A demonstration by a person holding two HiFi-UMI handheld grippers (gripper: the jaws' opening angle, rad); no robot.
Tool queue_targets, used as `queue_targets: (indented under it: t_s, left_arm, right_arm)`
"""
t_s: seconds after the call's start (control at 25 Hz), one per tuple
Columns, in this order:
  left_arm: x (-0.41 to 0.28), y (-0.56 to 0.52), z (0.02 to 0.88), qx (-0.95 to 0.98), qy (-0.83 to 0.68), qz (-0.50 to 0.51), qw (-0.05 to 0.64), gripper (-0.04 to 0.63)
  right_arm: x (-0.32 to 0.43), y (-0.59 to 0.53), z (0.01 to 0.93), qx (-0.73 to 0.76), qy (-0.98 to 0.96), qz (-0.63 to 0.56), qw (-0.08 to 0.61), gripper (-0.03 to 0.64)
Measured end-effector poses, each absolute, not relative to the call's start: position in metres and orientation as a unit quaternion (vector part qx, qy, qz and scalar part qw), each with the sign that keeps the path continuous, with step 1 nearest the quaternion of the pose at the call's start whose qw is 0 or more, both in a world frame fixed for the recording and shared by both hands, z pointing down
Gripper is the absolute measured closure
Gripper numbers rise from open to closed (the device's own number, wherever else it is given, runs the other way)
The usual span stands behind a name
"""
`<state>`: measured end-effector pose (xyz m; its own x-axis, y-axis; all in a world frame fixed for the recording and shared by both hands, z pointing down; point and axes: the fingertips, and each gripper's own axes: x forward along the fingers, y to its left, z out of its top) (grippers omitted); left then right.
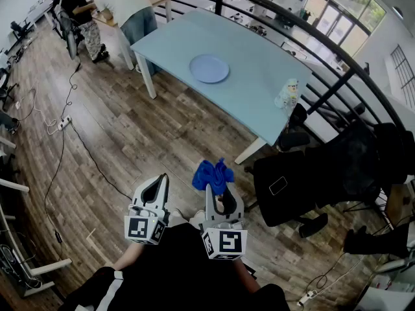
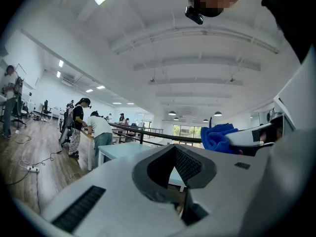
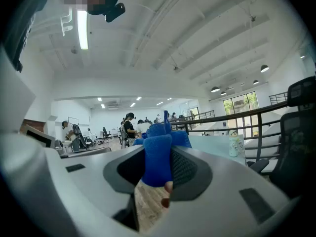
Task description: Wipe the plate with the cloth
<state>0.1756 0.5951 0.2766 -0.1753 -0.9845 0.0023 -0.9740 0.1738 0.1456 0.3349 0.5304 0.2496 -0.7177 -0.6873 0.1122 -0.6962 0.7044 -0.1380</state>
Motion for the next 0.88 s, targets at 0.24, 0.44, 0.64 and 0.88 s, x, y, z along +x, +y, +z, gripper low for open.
queue_targets:
  t_s: [0.24, 0.44, 0.64, 0.88]
  left_arm:
    - [0.143, 0.613, 0.267, 0.626, -0.776, -0.057, 0.051, 0.594]
    - [0.134, 0.618, 0.274, 0.632, -0.771, -0.055, 0.05, 0.594]
    - [0.126, 0.615, 0.273, 0.639, -0.765, -0.058, 0.05, 0.594]
    - [0.117, 0.614, 0.271, 0.653, -0.753, -0.058, 0.052, 0.594]
  right_arm:
    - [0.302, 0.546, 0.247, 0.367, -0.926, 0.085, 0.029, 0.499]
    - [0.288, 0.553, 0.249, 0.363, -0.927, 0.085, 0.034, 0.499]
    - [0.281, 0.556, 0.249, 0.37, -0.924, 0.083, 0.038, 0.499]
    - [0.274, 0.559, 0.251, 0.389, -0.917, 0.079, 0.041, 0.499]
